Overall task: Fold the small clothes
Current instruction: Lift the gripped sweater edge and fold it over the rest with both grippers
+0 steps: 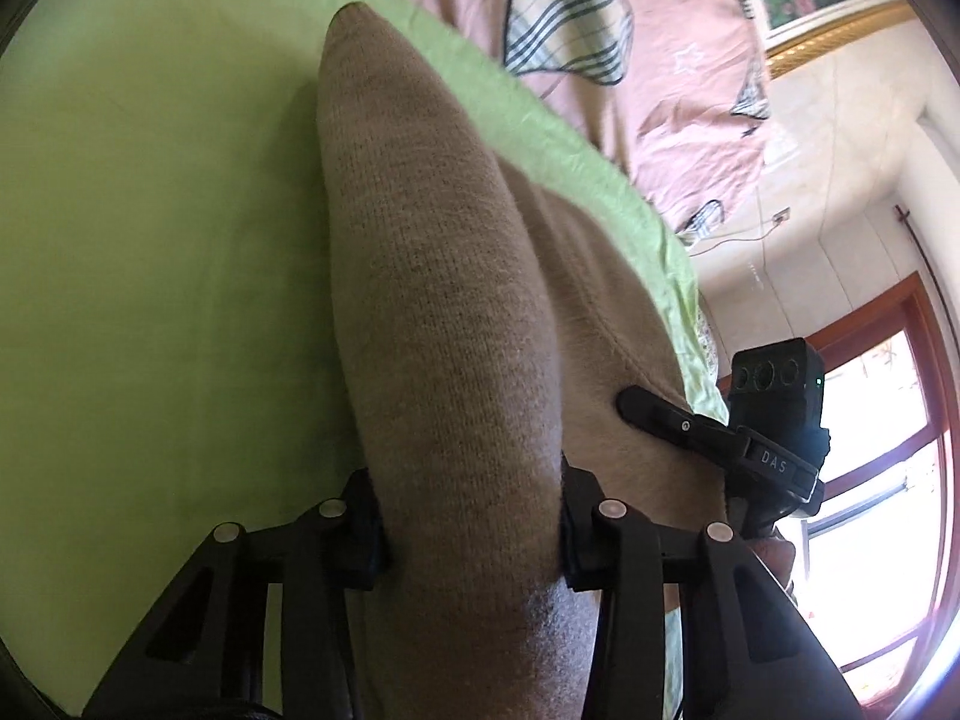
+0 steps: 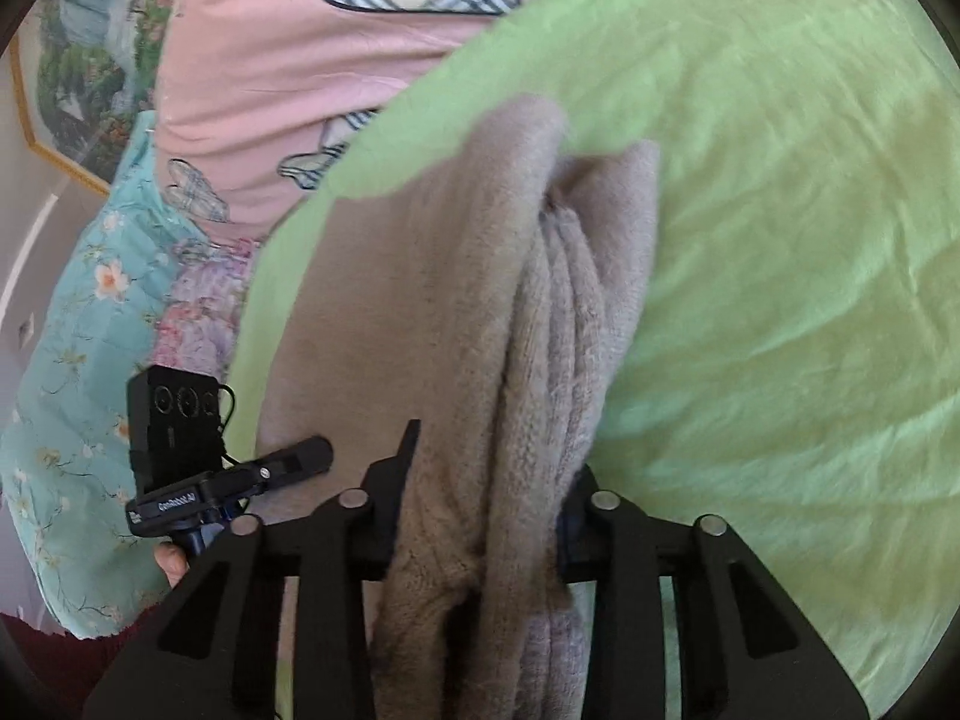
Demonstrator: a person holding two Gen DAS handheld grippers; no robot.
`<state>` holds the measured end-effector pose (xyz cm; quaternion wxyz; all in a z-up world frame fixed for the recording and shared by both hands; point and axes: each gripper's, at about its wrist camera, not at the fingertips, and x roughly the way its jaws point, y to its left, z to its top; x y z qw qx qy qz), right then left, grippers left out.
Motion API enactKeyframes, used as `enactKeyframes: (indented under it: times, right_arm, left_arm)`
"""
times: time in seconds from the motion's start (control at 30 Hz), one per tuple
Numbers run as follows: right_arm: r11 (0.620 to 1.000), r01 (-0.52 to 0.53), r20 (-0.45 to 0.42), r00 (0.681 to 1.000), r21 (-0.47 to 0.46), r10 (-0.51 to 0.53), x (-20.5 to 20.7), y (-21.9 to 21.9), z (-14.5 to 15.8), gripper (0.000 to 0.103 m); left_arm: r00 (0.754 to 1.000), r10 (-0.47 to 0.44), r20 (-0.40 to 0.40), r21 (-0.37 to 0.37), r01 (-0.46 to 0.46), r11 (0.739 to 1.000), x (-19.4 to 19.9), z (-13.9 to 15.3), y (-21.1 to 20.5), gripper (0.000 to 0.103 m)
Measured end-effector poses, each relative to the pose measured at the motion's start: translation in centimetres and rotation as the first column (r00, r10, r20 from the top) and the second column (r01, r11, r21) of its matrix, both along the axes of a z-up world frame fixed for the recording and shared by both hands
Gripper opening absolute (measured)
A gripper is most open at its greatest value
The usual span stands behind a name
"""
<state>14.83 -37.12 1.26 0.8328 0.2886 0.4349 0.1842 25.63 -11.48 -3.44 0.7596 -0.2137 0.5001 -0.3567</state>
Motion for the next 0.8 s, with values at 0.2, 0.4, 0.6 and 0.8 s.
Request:
enactKeyframes:
  times: [0.2,0.4,0.6,0.8]
  right_arm:
    - [0.994,-0.095,0.062,0.994,0.051,0.092,-1.3,6.1,1.3,0.033]
    - [0.968,-0.209,0.074,0.977,0.136,0.200,-0.4,14.2,-0.3,0.033]
    - [0.970,-0.229,0.004,0.973,0.084,0.229,0.2,17.8,-3.4,0.033]
    - [0.976,-0.218,-0.003,0.976,0.031,0.218,0.4,17.6,-3.4,0.035]
  left_arm:
    - [0.996,0.053,0.073,0.025,-0.055,0.998,-3.9,3.5,7.3,0.041]
    - [0.989,0.134,0.068,0.065,-0.138,0.988,-6.7,3.8,15.3,0.041]
    - [0.981,0.193,0.000,0.055,-0.193,0.980,-7.8,-0.6,18.7,0.046]
    - [0.976,0.216,0.014,0.050,-0.216,0.975,-7.9,-1.3,19.4,0.055]
